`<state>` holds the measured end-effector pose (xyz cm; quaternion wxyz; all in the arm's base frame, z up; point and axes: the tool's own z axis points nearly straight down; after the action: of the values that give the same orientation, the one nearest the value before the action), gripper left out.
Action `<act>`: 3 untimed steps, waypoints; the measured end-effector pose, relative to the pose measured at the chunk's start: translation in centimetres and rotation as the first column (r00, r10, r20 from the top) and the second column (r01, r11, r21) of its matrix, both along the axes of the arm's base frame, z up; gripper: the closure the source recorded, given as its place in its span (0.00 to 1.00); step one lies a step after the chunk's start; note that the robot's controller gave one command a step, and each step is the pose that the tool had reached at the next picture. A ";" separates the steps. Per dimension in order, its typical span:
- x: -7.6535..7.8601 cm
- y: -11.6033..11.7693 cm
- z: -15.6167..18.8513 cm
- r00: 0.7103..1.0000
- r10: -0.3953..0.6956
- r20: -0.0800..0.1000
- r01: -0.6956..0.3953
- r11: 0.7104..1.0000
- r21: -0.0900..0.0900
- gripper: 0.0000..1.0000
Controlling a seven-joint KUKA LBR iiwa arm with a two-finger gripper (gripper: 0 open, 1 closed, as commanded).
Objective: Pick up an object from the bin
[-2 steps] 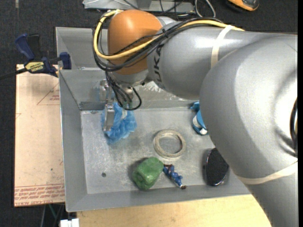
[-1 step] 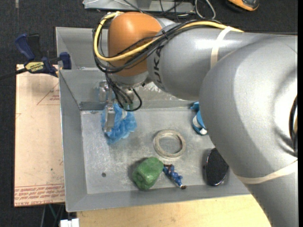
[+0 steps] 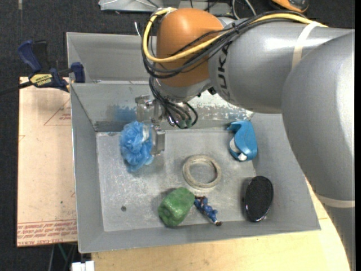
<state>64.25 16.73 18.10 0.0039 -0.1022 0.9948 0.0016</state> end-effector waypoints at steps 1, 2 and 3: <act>1.0 0.1 -8.8 1.000 -0.004 0.004 0.004 1.000 0.002 0.00; -1.6 -0.5 -10.7 1.000 -0.003 -0.002 0.003 1.000 0.000 0.00; -3.7 -3.7 -7.4 0.996 0.089 0.005 -0.089 0.996 0.002 1.00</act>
Offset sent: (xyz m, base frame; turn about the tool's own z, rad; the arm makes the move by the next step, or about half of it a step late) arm -0.0854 -0.0152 -0.0432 0.0061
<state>60.54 12.99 10.72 0.0064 -0.1465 0.9892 0.0029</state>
